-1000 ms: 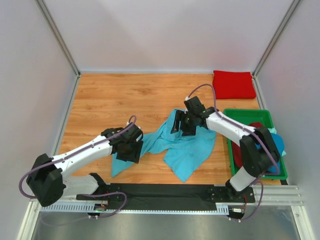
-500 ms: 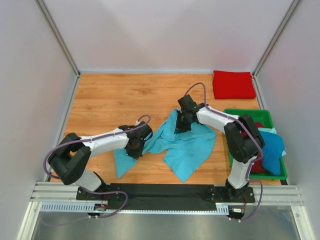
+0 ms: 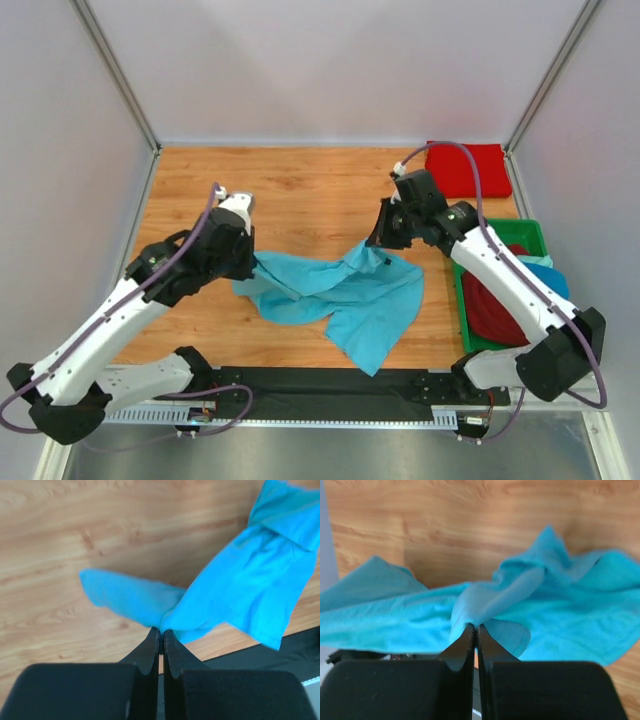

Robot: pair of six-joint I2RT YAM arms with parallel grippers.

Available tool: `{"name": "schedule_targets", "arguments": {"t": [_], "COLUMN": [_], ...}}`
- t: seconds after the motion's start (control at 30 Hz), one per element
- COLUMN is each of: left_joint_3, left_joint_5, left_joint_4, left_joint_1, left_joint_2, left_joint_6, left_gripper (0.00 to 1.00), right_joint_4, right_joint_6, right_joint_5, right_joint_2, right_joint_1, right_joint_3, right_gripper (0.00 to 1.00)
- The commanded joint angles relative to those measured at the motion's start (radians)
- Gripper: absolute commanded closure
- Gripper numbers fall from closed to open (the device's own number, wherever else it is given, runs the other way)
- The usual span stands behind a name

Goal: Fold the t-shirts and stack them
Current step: Flatten the tshirt out

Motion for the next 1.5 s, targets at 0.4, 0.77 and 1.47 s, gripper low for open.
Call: {"name": "schedule_targets", "arguments": {"t": [0.4,0.77,1.47], "left_joint_3": [0.575,-0.125,0.416], "left_joint_5": [-0.168,0.424,0.399], "left_joint_4": [-0.174,0.197,0.233], "left_joint_1": [0.376,0.376,0.376], "left_joint_2": [0.638,0.313,1.067], "left_joint_6": [0.205,0.012,0.022], "left_gripper": [0.16,0.46,0.42], "right_joint_4": [-0.274,0.031,0.015], "right_joint_6": [-0.165,-0.014,-0.112], "right_joint_5": [0.147,-0.012,0.406], "right_joint_2": [0.603,-0.007,0.602], "right_joint_1": [-0.152,-0.093,-0.244], "right_joint_3": [0.764,-0.272,0.154], "right_gripper": [0.27,0.53,0.56]}}
